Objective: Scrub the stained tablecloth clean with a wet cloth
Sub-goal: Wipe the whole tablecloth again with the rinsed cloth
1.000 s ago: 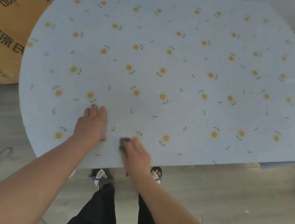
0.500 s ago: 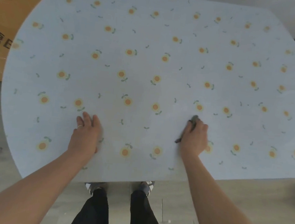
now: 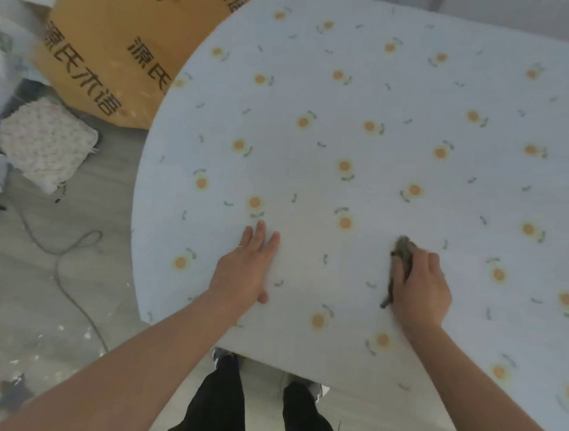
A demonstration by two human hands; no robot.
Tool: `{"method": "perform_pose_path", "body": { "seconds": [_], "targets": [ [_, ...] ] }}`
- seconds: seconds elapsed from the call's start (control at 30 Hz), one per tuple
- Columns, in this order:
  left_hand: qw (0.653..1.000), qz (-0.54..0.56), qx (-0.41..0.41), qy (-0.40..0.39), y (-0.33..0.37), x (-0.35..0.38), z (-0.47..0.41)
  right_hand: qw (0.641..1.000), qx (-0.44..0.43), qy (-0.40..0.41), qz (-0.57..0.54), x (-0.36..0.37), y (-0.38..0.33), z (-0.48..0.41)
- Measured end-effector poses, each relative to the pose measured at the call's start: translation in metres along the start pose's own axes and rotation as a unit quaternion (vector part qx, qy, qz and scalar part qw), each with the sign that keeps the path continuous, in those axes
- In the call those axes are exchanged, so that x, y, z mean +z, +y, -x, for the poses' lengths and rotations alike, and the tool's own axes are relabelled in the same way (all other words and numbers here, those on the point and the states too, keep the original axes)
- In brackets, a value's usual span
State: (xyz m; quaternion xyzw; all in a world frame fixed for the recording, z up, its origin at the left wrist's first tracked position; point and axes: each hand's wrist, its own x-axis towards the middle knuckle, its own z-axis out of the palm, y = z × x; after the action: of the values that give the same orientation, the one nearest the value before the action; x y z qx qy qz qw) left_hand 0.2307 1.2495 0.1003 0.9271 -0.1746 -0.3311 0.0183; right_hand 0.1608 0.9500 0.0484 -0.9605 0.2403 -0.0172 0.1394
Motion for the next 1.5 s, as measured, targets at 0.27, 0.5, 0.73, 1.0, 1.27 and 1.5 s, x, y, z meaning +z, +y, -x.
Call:
{"method": "perform_pose_path", "body": {
  "seconds": [0.27,0.5,0.73,1.0,1.27,1.5],
  "targets": [
    [0.987,-0.051,-0.141,0.057,-0.101,-0.001,0.018,0.998,0.024,-0.033,-0.046,0.051,-0.196,-0.056],
    [0.975,-0.007,-0.221,0.021,-0.174,-0.004,0.034,0.832,-0.528,-0.168,-0.024,0.076,-0.235,0.084],
    [0.979,-0.016,-0.196,0.043,-0.183,0.001,0.036,0.992,-0.126,-0.016,0.028,0.061,-0.209,-0.121],
    [0.981,0.053,-0.181,0.049,-0.190,0.001,0.039,0.972,-0.224,-0.072,-0.001,0.093,-0.354,-0.111],
    [0.983,0.081,-0.152,0.063,-0.194,0.001,0.044,0.872,-0.468,-0.141,0.026,0.072,-0.260,-0.004],
    [0.983,0.072,-0.153,0.066,-0.192,0.002,0.040,0.998,-0.047,-0.010,0.037,0.090,-0.332,-0.180]
  ]
}}
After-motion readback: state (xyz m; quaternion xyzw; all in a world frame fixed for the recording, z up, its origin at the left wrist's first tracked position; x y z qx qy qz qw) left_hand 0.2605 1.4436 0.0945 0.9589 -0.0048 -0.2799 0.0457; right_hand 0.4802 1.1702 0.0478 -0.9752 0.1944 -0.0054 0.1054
